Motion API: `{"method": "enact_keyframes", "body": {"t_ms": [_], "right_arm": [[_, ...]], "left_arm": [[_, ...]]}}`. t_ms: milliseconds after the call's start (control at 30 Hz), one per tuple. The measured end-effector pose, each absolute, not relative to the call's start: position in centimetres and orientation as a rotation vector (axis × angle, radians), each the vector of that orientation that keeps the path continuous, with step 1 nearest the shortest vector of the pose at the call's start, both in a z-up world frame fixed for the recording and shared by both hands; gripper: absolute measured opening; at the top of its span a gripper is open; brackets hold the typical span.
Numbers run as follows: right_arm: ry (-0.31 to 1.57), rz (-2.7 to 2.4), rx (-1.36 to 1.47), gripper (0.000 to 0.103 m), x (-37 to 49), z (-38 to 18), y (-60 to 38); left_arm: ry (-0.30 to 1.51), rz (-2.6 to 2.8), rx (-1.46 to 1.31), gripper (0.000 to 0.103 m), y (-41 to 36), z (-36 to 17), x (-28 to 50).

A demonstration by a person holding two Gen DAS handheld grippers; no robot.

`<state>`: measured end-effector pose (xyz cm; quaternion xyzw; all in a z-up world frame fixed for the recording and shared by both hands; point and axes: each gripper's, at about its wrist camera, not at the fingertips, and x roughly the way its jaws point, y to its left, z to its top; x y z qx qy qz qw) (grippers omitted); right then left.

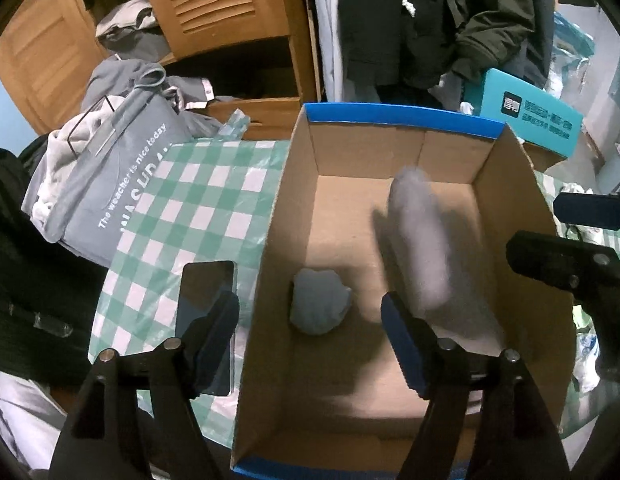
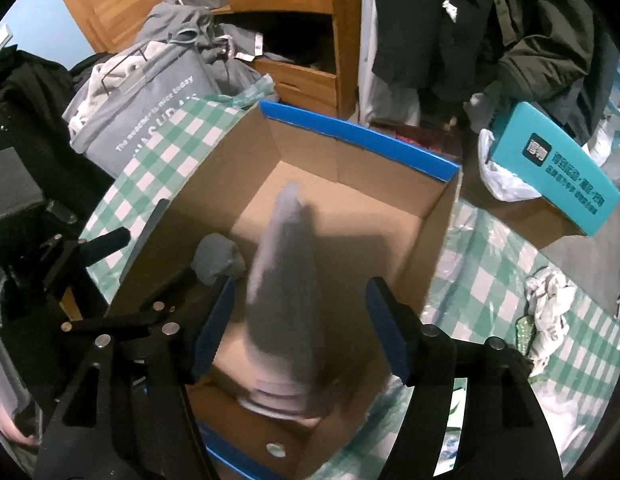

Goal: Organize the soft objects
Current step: 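Withdraw both open grippers from the box back over the cloth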

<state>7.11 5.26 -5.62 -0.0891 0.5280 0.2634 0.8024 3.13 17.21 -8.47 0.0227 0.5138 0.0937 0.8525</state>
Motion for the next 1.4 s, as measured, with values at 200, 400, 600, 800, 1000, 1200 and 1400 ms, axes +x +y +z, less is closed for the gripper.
{"method": "enact_keyframes", "body": {"t_ms": [200, 400, 600, 800, 1000, 1200, 1400], "right_arm": [[1.132, 0.531, -0.201, 0.072, 6.8, -5.5, 3.9], [1.125, 0.509, -0.19, 0.072, 6.2, -5.0, 2.2], [1.111, 0.484, -0.198, 0.074, 5.4, -4.3, 0.8], [1.104, 0.448, -0.192, 0.077, 4.8, -4.0, -1.1], [1.099, 0.425, -0.175, 0.077, 4.2, -3.6, -3.2], [1.094, 0.397, -0.159, 0.079, 3.6, -3.1, -5.5], [1.095, 0.358, -0.138, 0.08, 3.2, -3.1, -8.4]], "left_arm": [[1.077, 0.183, 0.068, 0.081, 16.4, -8.1, 2.9], [1.073, 0.163, 0.09, 0.081, 15.2, -7.6, 2.6], [1.051, 0.143, 0.122, 0.086, 13.7, -6.6, 2.2], [1.032, 0.116, 0.145, 0.087, 12.3, -5.9, 1.8], [1.024, 0.09, 0.166, 0.087, 10.6, -5.6, 1.8], [1.029, 0.056, 0.197, 0.087, 8.5, -5.7, 1.9], [1.028, 0.012, 0.223, 0.087, 6.0, -5.6, 2.1]]}}
